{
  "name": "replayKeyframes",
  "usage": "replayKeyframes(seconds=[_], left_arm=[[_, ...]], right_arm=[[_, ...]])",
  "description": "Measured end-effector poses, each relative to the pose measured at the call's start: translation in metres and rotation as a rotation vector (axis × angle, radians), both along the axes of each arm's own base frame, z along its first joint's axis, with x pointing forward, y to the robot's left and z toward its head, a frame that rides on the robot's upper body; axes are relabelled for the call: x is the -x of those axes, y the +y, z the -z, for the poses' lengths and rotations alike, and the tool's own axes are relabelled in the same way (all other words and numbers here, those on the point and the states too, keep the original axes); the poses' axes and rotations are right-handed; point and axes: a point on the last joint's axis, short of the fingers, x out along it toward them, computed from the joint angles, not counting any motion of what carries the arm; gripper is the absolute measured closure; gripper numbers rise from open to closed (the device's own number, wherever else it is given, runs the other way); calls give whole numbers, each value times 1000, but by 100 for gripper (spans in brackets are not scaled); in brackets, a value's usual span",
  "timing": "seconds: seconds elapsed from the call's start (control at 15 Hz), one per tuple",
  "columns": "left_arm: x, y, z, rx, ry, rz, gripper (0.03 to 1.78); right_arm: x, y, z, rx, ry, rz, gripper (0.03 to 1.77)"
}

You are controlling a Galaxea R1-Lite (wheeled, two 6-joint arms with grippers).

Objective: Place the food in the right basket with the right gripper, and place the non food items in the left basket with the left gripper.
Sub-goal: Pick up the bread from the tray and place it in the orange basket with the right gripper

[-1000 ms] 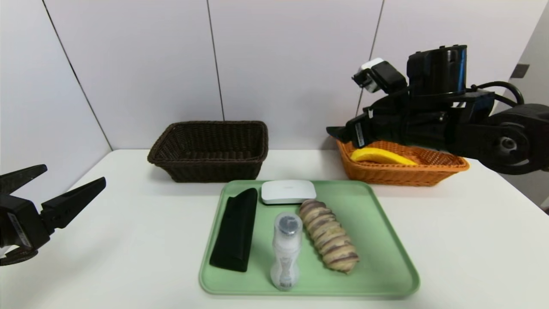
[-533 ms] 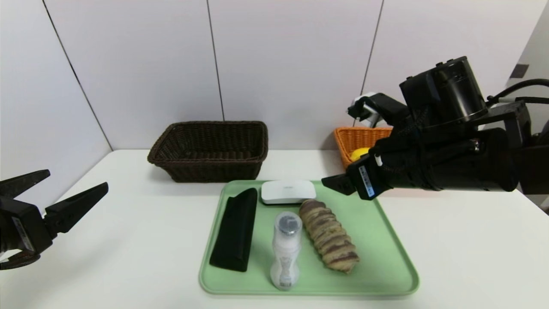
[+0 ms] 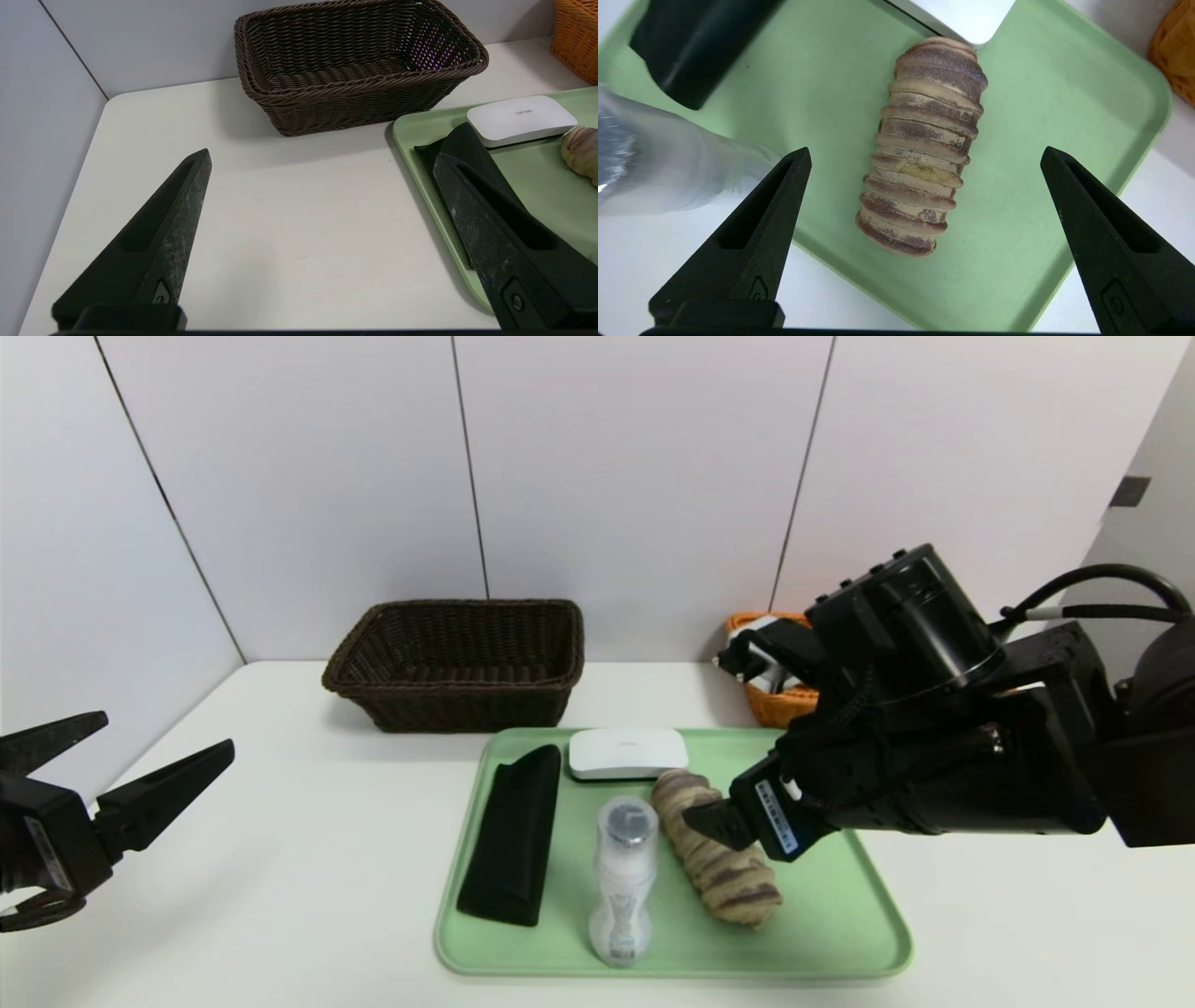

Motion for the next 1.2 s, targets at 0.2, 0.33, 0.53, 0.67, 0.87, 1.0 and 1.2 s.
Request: replayKeyframes(seconds=[0.2,0.33,0.53,0.67,0.87,1.0,1.2], left_arm=[[1,0,0,0,-1,0,12],[1,0,0,0,0,0,12],[1,0,1,0,4,0,12],[1,0,2,-1,7,0,12],[1,0,3,-1,10,0,12],[1,0,3,-1,10,0,12],[2,0,3,-1,11,0,12]], right_arm=[[-6,5,12,40,16,28,10],[-10,8,21,67,28,49,10],[-15,13,33,79,58,75,10],[-19,16,39,82,63,77,10],[-24,20,51,71,77,95,10],[-26,23,62,67,81,102,10],[-30,24,78,65,83,108,10]])
